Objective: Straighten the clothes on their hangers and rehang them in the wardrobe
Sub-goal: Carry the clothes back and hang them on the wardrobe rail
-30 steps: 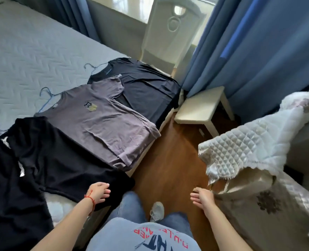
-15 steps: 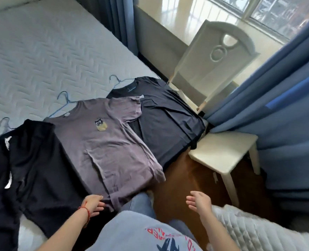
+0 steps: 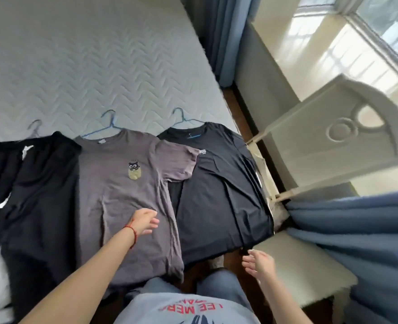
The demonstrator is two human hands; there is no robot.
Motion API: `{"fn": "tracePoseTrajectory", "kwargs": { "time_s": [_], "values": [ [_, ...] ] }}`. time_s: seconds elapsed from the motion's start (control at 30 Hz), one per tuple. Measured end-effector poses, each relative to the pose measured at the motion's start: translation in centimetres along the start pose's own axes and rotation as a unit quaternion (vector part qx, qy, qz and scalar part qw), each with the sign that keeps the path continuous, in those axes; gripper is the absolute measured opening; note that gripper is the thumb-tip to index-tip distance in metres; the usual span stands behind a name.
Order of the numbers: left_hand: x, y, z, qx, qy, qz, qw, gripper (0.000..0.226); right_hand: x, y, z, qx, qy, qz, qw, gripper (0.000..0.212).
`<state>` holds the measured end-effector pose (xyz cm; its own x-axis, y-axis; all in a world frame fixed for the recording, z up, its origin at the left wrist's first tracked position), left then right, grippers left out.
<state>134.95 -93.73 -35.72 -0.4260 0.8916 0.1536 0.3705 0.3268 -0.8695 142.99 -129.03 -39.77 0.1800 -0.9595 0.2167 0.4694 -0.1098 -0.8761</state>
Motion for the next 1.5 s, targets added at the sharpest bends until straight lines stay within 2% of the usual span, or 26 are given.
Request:
{"fn": "tracePoseTrajectory", "kwargs": {
  "time_s": [0.1,0.23,0.4,0.6,0.7,0.77,0.87,0.97,1.03,1.13,1.23,1.33,1.37,1.5],
  "values": [
    [-1.0,0.0,1.0,0.03,-0.054,-0.041,0.997,0.007,0.2,3.2,6.4,0.027,-0.046,0.025,0.998,0.013],
    [-2.1,0.4,2.1,0.059,-0.105,-0.09,0.989,0.008,-1.9,6.1,13.7,0.058,-0.109,0.079,0.989,0.02],
    [-2.0,2.6,1.3,0.065,-0.128,-0.123,0.982,0.006,-6.1,9.4,18.6,0.109,-0.205,0.105,0.967,0.011],
    [0.4,9.6,-3.1,0.038,-0.151,-0.145,0.977,0.009,-10.7,14.5,23.5,0.165,-0.269,0.091,0.945,0.017],
    [2.8,14.7,-6.8,0.006,-0.159,-0.169,0.973,0.023,-13.8,17.1,27.3,0.219,-0.312,0.063,0.922,0.023],
    [4.5,18.8,-9.4,-0.017,-0.158,-0.195,0.968,0.025,-16.5,18.9,30.4,0.264,-0.34,0.044,0.902,0.024],
    [7.1,23.9,-13.4,-0.063,-0.13,-0.248,0.958,0.015,-20.8,21.8,34.4,0.327,-0.373,0.043,0.867,0.027],
    [9.5,28.1,-17.1,-0.136,-0.014,-0.292,0.946,0.03,-25.0,24.8,37.6,0.385,-0.414,0.044,0.824,0.03],
    [11.0,30.2,-19.3,-0.162,0.062,-0.327,0.929,0.027,-27.7,26.7,39.7,0.43,-0.458,0.04,0.777,0.034],
    [13.5,33.2,-21.4,-0.195,0.078,-0.37,0.905,0.029,-30.6,29.3,41.9,0.453,-0.487,0.024,0.746,0.041],
    [15.8,35.7,-22.0,-0.187,0.081,-0.403,0.892,0.032,-32.3,31.4,42.8,0.453,-0.532,-0.003,0.716,0.045],
    [16.8,37.8,-22.3,-0.162,0.12,-0.404,0.892,0.035,-33.2,33.3,42.2,0.458,-0.626,-0.025,0.631,0.042],
    [17.1,38.5,-22.4,-0.155,0.14,-0.407,0.889,0.036,-33.3,33.6,42.2,0.465,-0.637,-0.035,0.615,0.041],
    [17.7,40.0,-23.7,-0.104,0.181,-0.431,0.878,0.049,-33.4,33.7,42.7,0.473,-0.637,-0.047,0.607,0.037]
  ]
}}
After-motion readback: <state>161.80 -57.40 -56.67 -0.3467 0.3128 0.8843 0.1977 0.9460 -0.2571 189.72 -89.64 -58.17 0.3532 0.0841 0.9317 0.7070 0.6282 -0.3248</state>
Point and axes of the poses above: each hand's wrist, its own y-axis towards the middle knuckle, its own x-axis out of the back of the hand, z = x × y, the point moved 4 cm from there along y, towards the middle knuckle, and after that the axes turned 4 degrees about z, right-handed, at the moved point
